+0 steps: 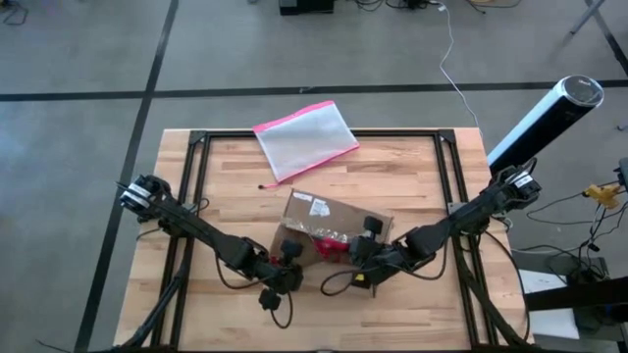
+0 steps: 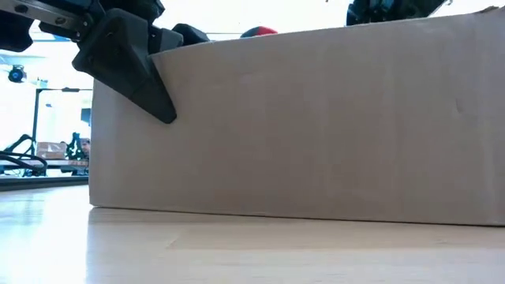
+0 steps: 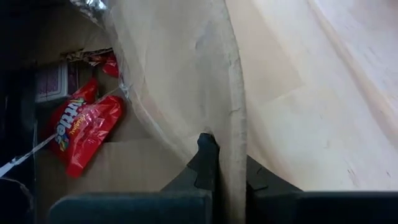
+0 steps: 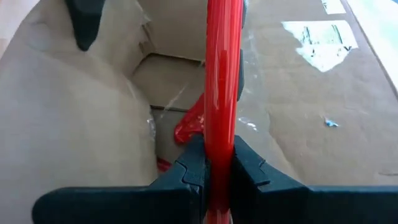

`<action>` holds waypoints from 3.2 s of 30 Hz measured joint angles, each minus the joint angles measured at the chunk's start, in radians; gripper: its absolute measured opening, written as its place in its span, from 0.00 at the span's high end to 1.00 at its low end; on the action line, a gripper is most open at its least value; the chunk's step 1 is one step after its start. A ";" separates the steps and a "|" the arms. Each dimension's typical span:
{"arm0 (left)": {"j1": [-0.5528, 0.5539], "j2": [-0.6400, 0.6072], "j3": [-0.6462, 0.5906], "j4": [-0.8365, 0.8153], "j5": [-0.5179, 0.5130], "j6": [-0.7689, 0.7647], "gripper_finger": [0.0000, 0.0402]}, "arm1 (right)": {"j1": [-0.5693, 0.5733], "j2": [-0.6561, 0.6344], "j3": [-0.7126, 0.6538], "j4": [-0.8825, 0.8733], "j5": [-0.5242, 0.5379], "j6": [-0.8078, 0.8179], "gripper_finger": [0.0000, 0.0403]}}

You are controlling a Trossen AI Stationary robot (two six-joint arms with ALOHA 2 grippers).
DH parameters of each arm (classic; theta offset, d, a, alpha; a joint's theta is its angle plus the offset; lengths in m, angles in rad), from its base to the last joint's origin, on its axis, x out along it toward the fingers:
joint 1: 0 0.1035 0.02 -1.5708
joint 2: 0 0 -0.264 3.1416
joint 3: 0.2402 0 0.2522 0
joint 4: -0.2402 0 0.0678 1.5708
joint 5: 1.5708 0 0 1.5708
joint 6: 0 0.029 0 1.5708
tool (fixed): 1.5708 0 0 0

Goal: Unpack boxes
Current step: Open the cardboard box using the box cutter

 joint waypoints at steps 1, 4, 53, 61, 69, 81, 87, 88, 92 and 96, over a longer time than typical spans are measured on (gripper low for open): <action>0.000 0.001 0.003 -0.001 0.002 0.005 1.00 | 0.000 0.000 0.000 0.002 -0.006 0.005 0.95; -0.001 0.002 0.013 -0.002 0.015 0.017 1.00 | 0.001 0.000 0.000 0.009 -0.011 0.010 0.95; -0.037 0.000 0.042 0.036 0.099 0.045 1.00 | -0.181 0.277 0.073 0.966 -0.082 -0.539 0.95; -0.037 0.000 0.042 0.035 0.098 0.049 1.00 | -0.127 0.230 0.081 0.795 -0.086 -0.454 0.95; -0.037 0.000 0.042 0.035 0.094 0.051 1.00 | -0.135 0.242 0.076 0.763 -0.085 -0.412 0.95; -0.037 -0.001 0.042 0.036 0.102 0.055 1.00 | -0.178 0.348 0.076 0.889 -0.125 -0.394 0.95; -0.036 -0.001 0.042 0.042 0.110 0.051 1.00 | -0.216 0.376 0.112 0.938 -0.156 -0.465 0.95; -0.037 -0.001 0.042 0.039 0.108 0.048 1.00 | -0.216 0.375 0.115 0.938 -0.154 -0.478 0.95; -0.040 -0.008 0.042 0.041 0.102 0.044 1.00 | -0.206 0.347 0.114 0.917 -0.136 -0.512 0.95; -0.040 -0.008 0.042 0.034 0.104 0.042 1.00 | -0.182 0.284 0.114 0.864 -0.130 -0.519 0.95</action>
